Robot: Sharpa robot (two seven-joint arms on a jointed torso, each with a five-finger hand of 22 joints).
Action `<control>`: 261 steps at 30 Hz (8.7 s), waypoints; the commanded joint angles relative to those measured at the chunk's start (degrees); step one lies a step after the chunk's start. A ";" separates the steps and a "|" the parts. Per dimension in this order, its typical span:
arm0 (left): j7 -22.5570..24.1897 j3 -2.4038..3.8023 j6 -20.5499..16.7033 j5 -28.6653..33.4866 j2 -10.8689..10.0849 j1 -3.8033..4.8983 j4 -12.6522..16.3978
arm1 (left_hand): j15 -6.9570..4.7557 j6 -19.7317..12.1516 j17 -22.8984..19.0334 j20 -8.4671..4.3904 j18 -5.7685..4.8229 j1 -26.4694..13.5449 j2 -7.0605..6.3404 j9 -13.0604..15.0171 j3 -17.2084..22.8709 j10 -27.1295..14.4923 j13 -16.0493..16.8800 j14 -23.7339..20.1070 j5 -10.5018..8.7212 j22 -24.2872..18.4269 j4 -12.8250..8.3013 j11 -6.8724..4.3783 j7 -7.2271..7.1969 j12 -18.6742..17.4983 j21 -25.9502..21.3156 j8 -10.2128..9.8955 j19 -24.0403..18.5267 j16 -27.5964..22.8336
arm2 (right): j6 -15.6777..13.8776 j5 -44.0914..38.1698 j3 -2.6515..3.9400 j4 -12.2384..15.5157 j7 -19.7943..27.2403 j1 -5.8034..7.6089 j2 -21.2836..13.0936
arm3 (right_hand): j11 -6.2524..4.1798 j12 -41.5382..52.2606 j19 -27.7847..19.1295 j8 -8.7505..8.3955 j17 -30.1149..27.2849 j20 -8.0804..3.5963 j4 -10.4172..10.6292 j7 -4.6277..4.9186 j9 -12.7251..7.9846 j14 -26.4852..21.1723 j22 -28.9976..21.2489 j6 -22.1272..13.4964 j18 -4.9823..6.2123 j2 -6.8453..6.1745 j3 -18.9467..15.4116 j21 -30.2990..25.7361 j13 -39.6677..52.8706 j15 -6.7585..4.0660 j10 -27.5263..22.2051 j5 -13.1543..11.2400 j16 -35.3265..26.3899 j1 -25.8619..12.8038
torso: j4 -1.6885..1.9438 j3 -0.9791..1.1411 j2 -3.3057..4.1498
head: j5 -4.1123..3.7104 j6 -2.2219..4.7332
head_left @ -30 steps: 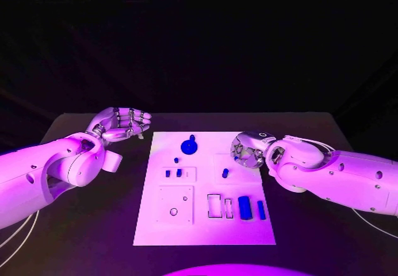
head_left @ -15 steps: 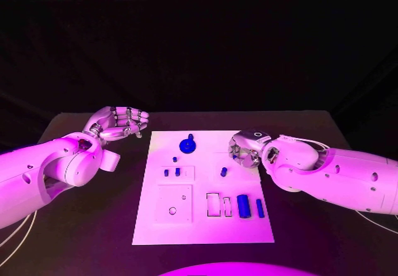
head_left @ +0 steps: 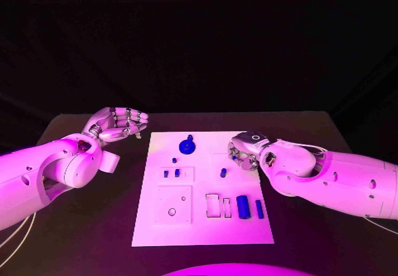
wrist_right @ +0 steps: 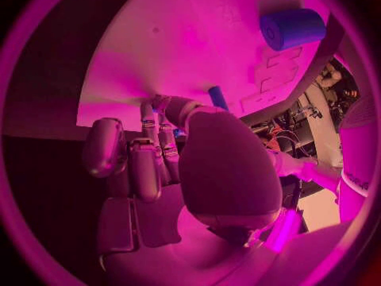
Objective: Assemble the parts on the task board
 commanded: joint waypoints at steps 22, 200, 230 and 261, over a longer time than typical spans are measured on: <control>1.07 0.05 1.24 -0.11 0.31 0.06 -0.19 | 0.01 0.44 -0.24 0.06 0.88 -0.80 0.10 -0.28 0.33 -0.64 -0.46 -0.64 -0.02 -0.12 -0.83 0.27 0.12 -0.49 -0.34 0.27 -0.72 -0.61 | -4.65 2.37 0.32 2.66 0.08 0.86 -2.10 | -4.37 -0.46 0.81 0.43 0.70 0.10 -0.60 -0.07 0.19 3.04 3.04 0.69 -1.26 -0.12 0.26 1.36 0.16 -0.51 5.12 0.23 0.57 -1.07 | -0.07 -0.02 -0.04 | -0.42 0.32; -0.52 -0.01 3.29 0.50 1.73 0.34 -1.53 | 0.35 0.00 -0.61 0.41 0.87 -2.35 0.26 -1.13 0.54 -1.77 -1.58 -0.90 0.06 -0.46 -2.09 0.62 0.33 -0.96 -0.81 0.41 -1.06 -1.15 | -7.57 8.82 -1.35 10.08 1.74 -5.89 8.44 | -1.49 -7.21 -1.43 -7.10 -1.40 2.16 -0.78 1.35 -1.35 2.39 0.44 -10.06 -0.19 -2.59 -1.32 -5.67 -1.61 1.89 -4.04 1.59 -0.37 -6.04 | 0.28 -0.55 -0.46 | 7.13 -2.51; -0.35 -0.02 3.81 0.50 1.98 0.31 -1.72 | 0.35 0.00 -0.61 0.41 0.87 -2.35 0.26 -1.13 0.54 -1.77 -1.58 -0.90 0.06 -0.46 -2.09 0.62 0.33 -0.96 -0.81 0.41 -1.06 -1.15 | 3.00 14.08 0.13 10.44 5.19 0.57 -4.47 | 0.48 -0.16 -3.33 -11.46 -4.83 3.75 14.73 -0.52 -1.39 1.25 -5.99 -10.36 1.43 0.13 -36.87 -19.08 -2.56 3.56 -18.96 2.20 -1.78 6.75 | 0.30 -0.58 -0.39 | 5.17 -1.32; -0.50 -0.02 4.21 0.50 1.86 0.31 -1.80 | 0.40 -0.17 -0.65 0.46 0.87 -2.55 0.36 -1.26 0.57 -1.84 -1.69 -0.97 0.04 -0.52 -2.23 0.65 0.36 -0.93 -0.89 0.40 -1.11 -1.20 | 3.29 7.67 -0.14 8.00 1.48 -0.82 -1.72 | -1.10 1.20 -1.73 -11.52 -6.89 2.46 14.31 0.99 -1.36 1.24 -5.66 -5.22 1.27 3.27 -26.81 -18.91 -2.74 2.15 -12.40 -3.44 -3.25 9.98 | 0.31 -0.54 -0.42 | 4.86 -1.49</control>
